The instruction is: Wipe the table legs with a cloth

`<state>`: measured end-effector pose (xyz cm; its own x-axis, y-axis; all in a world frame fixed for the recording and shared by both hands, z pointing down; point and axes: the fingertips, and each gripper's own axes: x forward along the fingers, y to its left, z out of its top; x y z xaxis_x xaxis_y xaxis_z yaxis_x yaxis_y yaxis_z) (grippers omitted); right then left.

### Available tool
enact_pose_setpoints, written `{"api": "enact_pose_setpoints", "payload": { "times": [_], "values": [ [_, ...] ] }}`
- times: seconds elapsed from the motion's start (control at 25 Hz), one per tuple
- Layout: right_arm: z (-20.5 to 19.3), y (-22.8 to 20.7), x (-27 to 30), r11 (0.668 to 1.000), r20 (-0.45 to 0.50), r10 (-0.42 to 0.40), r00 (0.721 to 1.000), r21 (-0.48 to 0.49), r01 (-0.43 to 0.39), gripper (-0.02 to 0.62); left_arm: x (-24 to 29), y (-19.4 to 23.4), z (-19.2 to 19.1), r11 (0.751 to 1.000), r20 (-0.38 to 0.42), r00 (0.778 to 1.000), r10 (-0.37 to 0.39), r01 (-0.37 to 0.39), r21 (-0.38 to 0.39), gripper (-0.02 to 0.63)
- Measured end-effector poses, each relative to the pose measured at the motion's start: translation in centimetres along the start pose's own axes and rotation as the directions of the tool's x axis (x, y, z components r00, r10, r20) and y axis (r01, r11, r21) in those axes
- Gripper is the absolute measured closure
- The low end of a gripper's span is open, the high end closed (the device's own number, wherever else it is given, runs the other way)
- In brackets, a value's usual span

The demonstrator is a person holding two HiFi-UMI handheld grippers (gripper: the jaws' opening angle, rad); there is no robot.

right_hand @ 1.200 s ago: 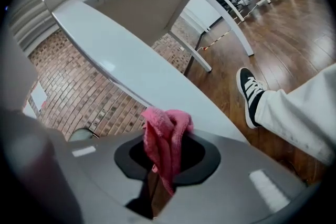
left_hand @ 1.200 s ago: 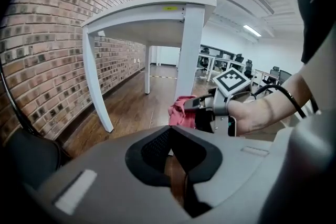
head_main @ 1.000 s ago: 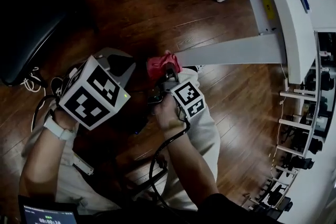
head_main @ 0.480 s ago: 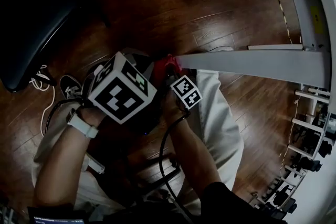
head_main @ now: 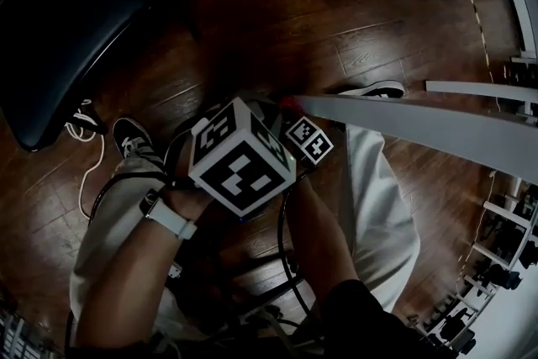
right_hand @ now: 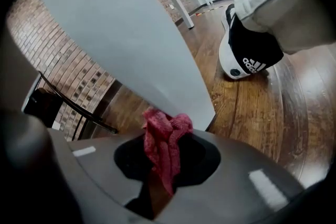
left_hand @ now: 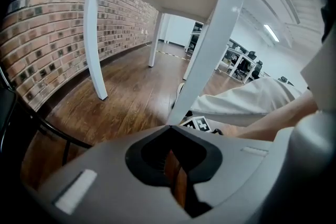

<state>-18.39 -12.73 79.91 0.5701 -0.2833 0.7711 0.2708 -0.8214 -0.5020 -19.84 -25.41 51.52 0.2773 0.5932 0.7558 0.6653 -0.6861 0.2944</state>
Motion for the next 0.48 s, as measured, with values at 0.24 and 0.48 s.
{"api": "enact_pose_setpoints", "payload": {
  "times": [0.24, 0.48],
  "values": [
    [-1.3, -2.1, 1.0, 0.995, -0.069, -0.051, 0.996, -0.085, 0.045, 0.540, 0.5, -0.9, 0.8, 1.000, 0.019, 1.000, -0.016, 0.016, 0.019, 0.612],
    [-1.7, -2.0, -0.4, 0.936, -0.186, -0.049, 0.981, -0.353, -0.020, 0.540, 0.6, -0.5, 0.3, 1.000, 0.006, 1.000, 0.015, -0.016, 0.017, 0.611]
  ]
}}
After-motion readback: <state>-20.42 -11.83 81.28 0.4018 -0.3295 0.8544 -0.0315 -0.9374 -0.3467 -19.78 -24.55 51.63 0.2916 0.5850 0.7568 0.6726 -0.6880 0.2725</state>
